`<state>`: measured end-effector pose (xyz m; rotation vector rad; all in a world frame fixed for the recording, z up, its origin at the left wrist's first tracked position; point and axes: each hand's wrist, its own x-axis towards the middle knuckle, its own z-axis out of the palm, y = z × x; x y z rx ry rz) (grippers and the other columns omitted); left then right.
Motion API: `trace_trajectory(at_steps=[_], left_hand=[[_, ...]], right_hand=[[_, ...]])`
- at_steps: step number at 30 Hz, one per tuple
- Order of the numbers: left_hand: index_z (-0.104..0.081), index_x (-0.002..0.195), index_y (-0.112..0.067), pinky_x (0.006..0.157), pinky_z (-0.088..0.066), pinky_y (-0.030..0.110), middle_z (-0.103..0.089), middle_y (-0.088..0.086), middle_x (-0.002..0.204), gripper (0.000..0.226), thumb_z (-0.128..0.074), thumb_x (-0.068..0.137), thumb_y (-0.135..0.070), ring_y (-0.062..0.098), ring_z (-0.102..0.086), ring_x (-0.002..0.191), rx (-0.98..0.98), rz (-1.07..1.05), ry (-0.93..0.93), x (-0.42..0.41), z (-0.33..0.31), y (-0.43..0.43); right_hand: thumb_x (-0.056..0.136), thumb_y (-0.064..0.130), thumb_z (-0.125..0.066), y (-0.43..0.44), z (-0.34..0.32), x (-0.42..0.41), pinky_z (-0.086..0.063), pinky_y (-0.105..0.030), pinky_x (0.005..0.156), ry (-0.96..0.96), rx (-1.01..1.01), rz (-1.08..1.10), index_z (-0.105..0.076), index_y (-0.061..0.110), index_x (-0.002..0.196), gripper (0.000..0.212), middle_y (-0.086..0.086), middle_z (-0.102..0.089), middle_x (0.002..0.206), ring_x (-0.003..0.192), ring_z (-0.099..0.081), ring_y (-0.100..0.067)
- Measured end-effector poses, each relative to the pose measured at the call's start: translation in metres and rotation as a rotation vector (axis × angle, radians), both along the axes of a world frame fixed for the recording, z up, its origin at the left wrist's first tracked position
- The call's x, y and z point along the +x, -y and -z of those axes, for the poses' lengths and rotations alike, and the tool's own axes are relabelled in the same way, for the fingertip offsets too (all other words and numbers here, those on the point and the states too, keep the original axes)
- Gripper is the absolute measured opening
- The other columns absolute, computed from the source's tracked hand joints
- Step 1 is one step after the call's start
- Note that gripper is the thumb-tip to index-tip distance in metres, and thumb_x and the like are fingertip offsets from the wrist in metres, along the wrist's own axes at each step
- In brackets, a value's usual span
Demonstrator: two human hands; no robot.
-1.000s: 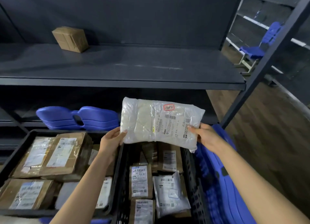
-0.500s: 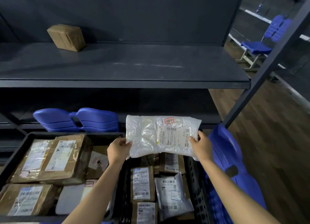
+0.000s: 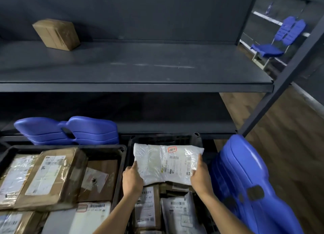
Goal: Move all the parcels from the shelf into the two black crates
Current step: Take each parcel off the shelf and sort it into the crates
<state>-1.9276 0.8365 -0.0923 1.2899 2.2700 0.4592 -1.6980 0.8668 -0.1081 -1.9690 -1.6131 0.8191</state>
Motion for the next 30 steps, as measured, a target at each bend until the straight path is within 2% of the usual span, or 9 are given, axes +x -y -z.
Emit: trace_trajectory(at_steps=[5, 13, 15, 17, 19, 22, 25, 27, 30], left_hand=[[-0.017, 0.153, -0.013, 0.096, -0.046, 0.027, -0.047, 0.012, 0.132, 0.072, -0.041, 0.089, 0.01, 0.024, -0.047, 0.12, -0.058, 0.02, -0.048, 0.007, 0.028, -0.003], [-0.003, 0.153, -0.004, 0.112, -0.028, 0.031, -0.018, 0.015, 0.156, 0.06, -0.028, 0.098, 0.001, 0.028, -0.027, 0.141, -0.159, 0.099, -0.058, 0.015, 0.059, -0.013], [-0.012, 0.152, -0.005, 0.11, -0.03, 0.033, -0.026, 0.015, 0.155, 0.05, -0.018, 0.103, -0.013, 0.028, -0.031, 0.139, -0.157, 0.117, -0.004, 0.013, 0.07, -0.017], [-0.035, 0.144, -0.009, 0.097, -0.043, 0.038, -0.048, 0.017, 0.141, 0.055, -0.011, 0.104, -0.037, 0.032, -0.05, 0.125, -0.119, 0.134, -0.001, 0.012, 0.08, -0.022], [-0.043, 0.137, -0.012, 0.097, -0.046, 0.042, -0.054, 0.018, 0.134, 0.059, -0.012, 0.102, -0.047, 0.035, -0.055, 0.119, -0.159, 0.068, 0.025, 0.014, 0.082, -0.024], [-0.035, 0.14, -0.002, 0.11, -0.036, 0.044, -0.04, 0.023, 0.145, 0.051, -0.027, 0.102, -0.036, 0.036, -0.041, 0.133, -0.245, -0.018, 0.153, 0.018, 0.087, -0.031], [-0.021, 0.146, 0.003, 0.112, -0.032, 0.034, -0.026, 0.016, 0.151, 0.062, -0.042, 0.098, -0.031, 0.028, -0.031, 0.139, -0.331, -0.038, 0.053, 0.014, 0.092, -0.04], [-0.025, 0.143, 0.003, 0.109, -0.036, 0.032, -0.03, 0.015, 0.149, 0.062, -0.045, 0.097, -0.034, 0.027, -0.035, 0.138, -0.385, 0.003, 0.043, 0.01, 0.093, -0.044], [-0.043, 0.136, 0.0, 0.099, -0.044, 0.029, -0.045, 0.015, 0.14, 0.052, -0.05, 0.093, -0.03, 0.026, -0.049, 0.128, -0.444, 0.062, 0.064, 0.008, 0.093, -0.048]], right_hand=[[0.088, -0.008, -0.045, -0.009, 0.026, -0.004, -0.049, -0.025, 0.087, 0.023, -0.018, -0.034, -0.001, 0.019, 0.154, 0.083, -0.007, -0.039, 0.135, 0.114, -0.052, -0.018], [0.088, -0.011, -0.039, -0.025, 0.056, -0.017, -0.046, -0.026, 0.095, 0.121, -0.073, -0.077, 0.004, 0.017, 0.153, 0.083, -0.008, -0.033, 0.145, 0.123, -0.048, -0.02], [0.094, -0.006, -0.034, -0.032, 0.062, -0.018, -0.044, -0.025, 0.096, 0.146, -0.093, -0.077, 0.005, 0.016, 0.153, 0.074, -0.009, -0.031, 0.149, 0.125, -0.047, -0.02], [0.099, 0.001, -0.026, -0.037, 0.069, -0.018, -0.043, -0.025, 0.097, 0.19, -0.127, -0.085, 0.003, 0.014, 0.153, 0.063, -0.012, -0.03, 0.151, 0.125, -0.047, -0.02], [0.1, 0.003, -0.026, -0.042, 0.081, -0.015, -0.04, -0.027, 0.101, 0.279, -0.125, -0.131, -0.004, 0.009, 0.153, 0.057, -0.016, -0.028, 0.151, 0.128, -0.044, -0.025], [0.103, 0.009, -0.024, -0.043, 0.095, -0.013, -0.027, -0.036, 0.111, 0.266, -0.141, -0.098, -0.015, 0.005, 0.15, 0.049, -0.019, -0.026, 0.152, 0.137, -0.031, -0.032], [0.097, -0.003, -0.033, -0.05, 0.105, -0.011, -0.037, -0.025, 0.105, 0.329, -0.185, -0.054, -0.004, 0.002, 0.152, 0.062, -0.014, -0.024, 0.152, 0.132, -0.041, -0.022], [0.096, -0.006, -0.034, -0.053, 0.106, -0.01, -0.041, -0.023, 0.102, 0.374, -0.158, -0.066, -0.004, -0.001, 0.151, 0.063, -0.013, -0.027, 0.15, 0.128, -0.045, -0.02], [0.1, 0.0, -0.025, -0.052, 0.101, -0.013, -0.037, -0.029, 0.105, 0.463, -0.191, -0.1, -0.007, -0.003, 0.149, 0.053, -0.018, -0.028, 0.15, 0.13, -0.042, -0.025]])
